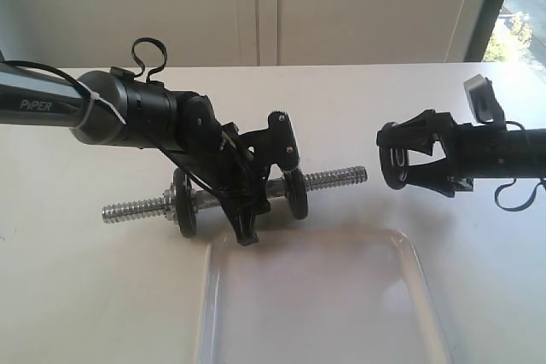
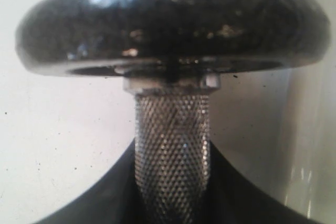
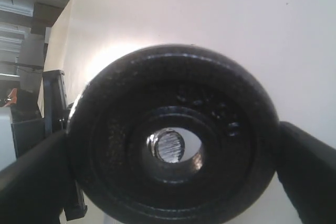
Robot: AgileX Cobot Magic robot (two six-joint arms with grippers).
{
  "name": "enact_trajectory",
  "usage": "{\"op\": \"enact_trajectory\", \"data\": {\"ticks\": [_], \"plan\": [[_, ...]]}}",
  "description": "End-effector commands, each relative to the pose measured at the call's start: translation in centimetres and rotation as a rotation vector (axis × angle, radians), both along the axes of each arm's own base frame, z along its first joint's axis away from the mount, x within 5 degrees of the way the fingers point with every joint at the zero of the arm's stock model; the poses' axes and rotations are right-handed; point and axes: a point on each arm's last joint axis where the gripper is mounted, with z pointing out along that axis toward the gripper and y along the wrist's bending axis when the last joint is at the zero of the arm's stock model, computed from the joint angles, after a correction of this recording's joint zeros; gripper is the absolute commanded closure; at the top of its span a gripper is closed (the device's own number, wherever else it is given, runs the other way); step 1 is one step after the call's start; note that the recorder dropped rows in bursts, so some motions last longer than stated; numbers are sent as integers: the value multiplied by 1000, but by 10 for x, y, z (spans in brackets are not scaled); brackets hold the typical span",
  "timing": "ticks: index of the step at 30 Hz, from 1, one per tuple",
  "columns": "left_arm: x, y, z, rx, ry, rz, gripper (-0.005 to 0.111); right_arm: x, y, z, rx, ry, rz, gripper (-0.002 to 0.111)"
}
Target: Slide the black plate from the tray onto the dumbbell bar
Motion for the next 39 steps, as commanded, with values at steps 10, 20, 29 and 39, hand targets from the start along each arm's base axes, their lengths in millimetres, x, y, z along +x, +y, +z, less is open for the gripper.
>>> {"op": "enact_trajectory", "data": {"ticks": [10,20,29,39], "plan": [[-4,6,77,-138,-147,21,107,2,0,-2,84,10,-11,108],[-8,7,80,-129,-126,10,107,2,0,-2,87,15,-14,108],[-7,7,81,-134,-129,15,107,2,0,-2,93,28,-19,108],[-8,7,82,-132,-127,11,107,3,1,-2,107,43,-34,108]]}}
